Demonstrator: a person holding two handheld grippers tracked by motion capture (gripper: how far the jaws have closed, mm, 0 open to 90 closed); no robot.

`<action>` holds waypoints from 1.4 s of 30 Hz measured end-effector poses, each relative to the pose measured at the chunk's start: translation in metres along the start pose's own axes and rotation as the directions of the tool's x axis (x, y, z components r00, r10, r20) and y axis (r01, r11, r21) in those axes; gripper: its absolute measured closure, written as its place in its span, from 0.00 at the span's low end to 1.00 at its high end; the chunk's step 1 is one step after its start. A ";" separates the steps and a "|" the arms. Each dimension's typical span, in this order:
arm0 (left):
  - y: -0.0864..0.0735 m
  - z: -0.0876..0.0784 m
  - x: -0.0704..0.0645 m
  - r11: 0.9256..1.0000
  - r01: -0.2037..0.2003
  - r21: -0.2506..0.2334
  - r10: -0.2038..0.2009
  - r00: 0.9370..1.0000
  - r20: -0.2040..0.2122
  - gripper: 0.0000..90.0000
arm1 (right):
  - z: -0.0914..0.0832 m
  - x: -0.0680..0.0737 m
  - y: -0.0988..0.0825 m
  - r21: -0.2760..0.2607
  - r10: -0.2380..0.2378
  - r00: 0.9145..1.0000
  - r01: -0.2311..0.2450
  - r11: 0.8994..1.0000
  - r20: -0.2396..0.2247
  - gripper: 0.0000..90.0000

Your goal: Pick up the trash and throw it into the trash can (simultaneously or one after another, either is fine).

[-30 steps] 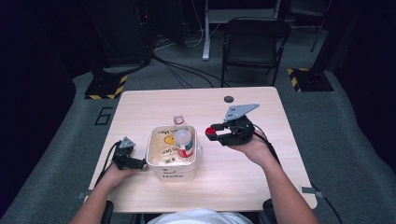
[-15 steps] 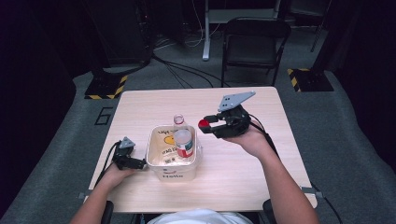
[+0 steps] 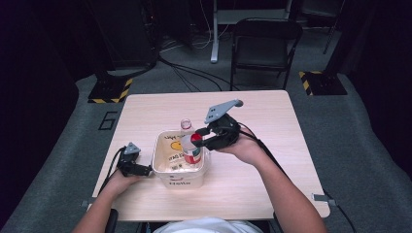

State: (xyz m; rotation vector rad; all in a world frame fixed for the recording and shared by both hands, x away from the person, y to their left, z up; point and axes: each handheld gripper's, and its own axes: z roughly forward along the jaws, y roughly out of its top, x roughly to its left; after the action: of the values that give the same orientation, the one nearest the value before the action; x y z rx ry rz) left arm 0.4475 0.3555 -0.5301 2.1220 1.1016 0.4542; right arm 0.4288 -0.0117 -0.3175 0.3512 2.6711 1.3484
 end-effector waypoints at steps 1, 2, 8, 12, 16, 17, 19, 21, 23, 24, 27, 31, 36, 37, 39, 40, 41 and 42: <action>0.000 0.000 0.000 1.000 0.003 -0.001 -0.003 1.000 0.000 0.00 | 0.003 0.001 0.000 0.007 0.001 1.000 -0.001 1.000 -0.004 0.64; 0.000 0.000 0.000 1.000 0.000 0.000 0.000 1.000 0.000 0.00 | 0.005 0.003 -0.001 0.009 0.000 1.000 0.000 1.000 -0.010 0.64; 0.000 0.000 0.000 1.000 0.003 -0.001 -0.003 1.000 0.000 0.00 | 0.021 0.010 -0.003 0.025 -0.016 0.999 0.017 1.000 -0.035 0.64; 0.000 0.000 0.000 1.000 0.001 0.000 -0.001 1.000 0.001 0.00 | 0.027 0.013 -0.004 0.019 -0.023 0.999 0.024 1.000 -0.042 0.64; 0.000 0.000 0.000 1.000 0.000 0.000 0.000 1.000 0.001 0.00 | 0.036 0.015 -0.007 0.026 -0.028 0.999 0.029 0.999 -0.042 0.64; 0.000 0.000 0.000 1.000 0.001 -0.001 -0.001 1.000 0.002 0.00 | 0.037 0.015 -0.007 0.027 -0.029 0.999 0.030 0.999 -0.038 0.64; 0.000 0.000 0.000 1.000 0.000 0.000 0.000 1.000 0.002 0.00 | 0.040 0.015 -0.010 0.031 -0.030 0.999 0.030 0.999 -0.025 0.64; 0.000 0.000 0.000 1.000 0.000 0.000 0.000 1.000 0.001 0.00 | 0.044 0.014 -0.013 0.034 -0.023 0.999 0.024 0.999 -0.030 0.64; 0.000 0.000 0.000 1.000 0.000 0.000 0.000 1.000 0.001 0.00 | 0.047 0.014 -0.016 0.047 -0.022 1.000 0.023 0.999 -0.020 0.64; 0.000 0.000 0.000 1.000 0.000 0.000 0.000 1.000 0.002 0.00 | 0.049 0.014 -0.017 0.051 -0.021 1.000 0.022 0.998 -0.017 0.64; 0.000 0.000 0.000 1.000 0.000 0.000 0.000 1.000 0.001 0.00 | 0.054 0.014 -0.020 0.064 -0.020 1.000 0.021 0.998 -0.014 0.64; 0.000 0.000 0.000 1.000 0.000 0.000 0.000 1.000 0.001 0.00 | 0.058 0.013 -0.023 0.069 -0.014 1.000 0.015 0.998 -0.019 0.64; 0.000 0.000 0.000 1.000 0.000 0.000 0.000 1.000 0.001 0.00 | 0.063 0.012 -0.027 0.078 -0.006 1.000 0.008 0.997 -0.021 0.64; 0.000 0.000 0.000 1.000 0.000 0.000 0.000 1.000 0.001 0.00 | 0.064 0.012 -0.028 0.079 -0.005 1.000 0.007 0.997 -0.021 0.64; 0.000 0.000 0.000 1.000 0.000 0.000 0.000 1.000 0.001 0.00 | 0.065 0.012 -0.029 0.080 -0.004 1.000 0.005 0.997 -0.021 0.64; 0.000 0.000 0.000 1.000 0.000 0.000 0.000 1.000 0.001 0.00 | 0.065 0.011 -0.029 0.084 -0.002 1.000 0.004 0.996 -0.020 0.64; 0.000 0.000 0.000 1.000 0.000 0.000 0.000 1.000 0.001 0.00 | 0.066 0.011 -0.030 0.086 -0.003 1.000 0.005 0.996 -0.021 0.64; 0.000 0.000 0.000 1.000 0.000 0.000 0.000 1.000 0.001 0.00 | 0.066 0.011 -0.030 0.087 0.000 1.000 0.002 0.996 -0.024 0.64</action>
State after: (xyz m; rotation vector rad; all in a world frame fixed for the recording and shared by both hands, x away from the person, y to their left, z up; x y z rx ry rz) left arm 0.4473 0.3553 -0.5302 2.1217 1.1007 0.4531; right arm 0.4283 0.0249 -0.3813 0.3455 2.7553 1.2465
